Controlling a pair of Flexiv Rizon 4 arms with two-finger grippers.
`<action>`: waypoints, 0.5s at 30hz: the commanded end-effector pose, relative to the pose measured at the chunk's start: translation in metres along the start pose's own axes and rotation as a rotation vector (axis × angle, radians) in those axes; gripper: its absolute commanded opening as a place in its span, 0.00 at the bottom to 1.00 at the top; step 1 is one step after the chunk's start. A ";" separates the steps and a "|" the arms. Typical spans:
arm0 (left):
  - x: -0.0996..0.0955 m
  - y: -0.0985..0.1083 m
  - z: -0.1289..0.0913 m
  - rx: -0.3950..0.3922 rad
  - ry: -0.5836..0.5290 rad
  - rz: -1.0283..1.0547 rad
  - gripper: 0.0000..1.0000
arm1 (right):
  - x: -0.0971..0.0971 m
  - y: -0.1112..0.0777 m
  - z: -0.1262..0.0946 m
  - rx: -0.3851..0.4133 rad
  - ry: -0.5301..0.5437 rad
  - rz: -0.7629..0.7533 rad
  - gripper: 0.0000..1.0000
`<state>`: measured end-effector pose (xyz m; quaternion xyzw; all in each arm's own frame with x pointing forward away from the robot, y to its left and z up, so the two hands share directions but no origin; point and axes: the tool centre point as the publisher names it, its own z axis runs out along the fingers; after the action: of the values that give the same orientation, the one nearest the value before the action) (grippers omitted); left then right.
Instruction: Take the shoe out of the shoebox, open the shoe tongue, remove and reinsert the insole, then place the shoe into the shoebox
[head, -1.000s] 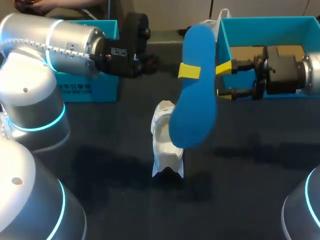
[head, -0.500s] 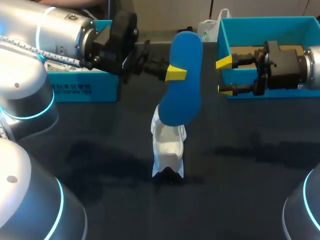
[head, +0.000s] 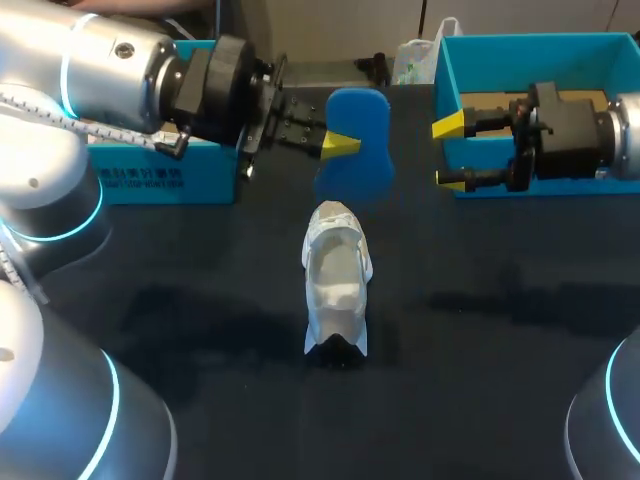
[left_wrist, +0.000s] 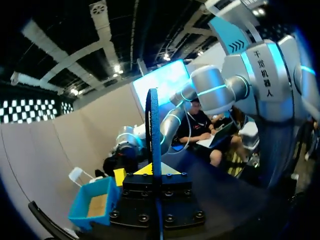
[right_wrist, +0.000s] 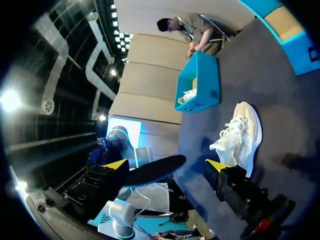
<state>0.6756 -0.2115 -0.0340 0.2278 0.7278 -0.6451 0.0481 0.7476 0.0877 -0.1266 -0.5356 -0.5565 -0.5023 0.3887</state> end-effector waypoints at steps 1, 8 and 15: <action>-0.007 0.002 0.001 0.001 -0.071 0.567 0.00 | 0.000 0.000 0.001 -0.001 -0.003 0.001 1.00; -0.008 0.004 -0.001 0.032 -0.091 0.537 0.00 | 0.000 0.000 0.001 -0.001 -0.003 0.001 1.00; -0.008 0.004 -0.001 0.032 -0.091 0.537 0.00 | 0.000 0.000 0.001 -0.001 -0.003 0.001 1.00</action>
<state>0.6886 -0.2129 -0.0283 0.3817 0.6371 -0.6283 0.2314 0.7474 0.0878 -0.1266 -0.5358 -0.5565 -0.5022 0.3885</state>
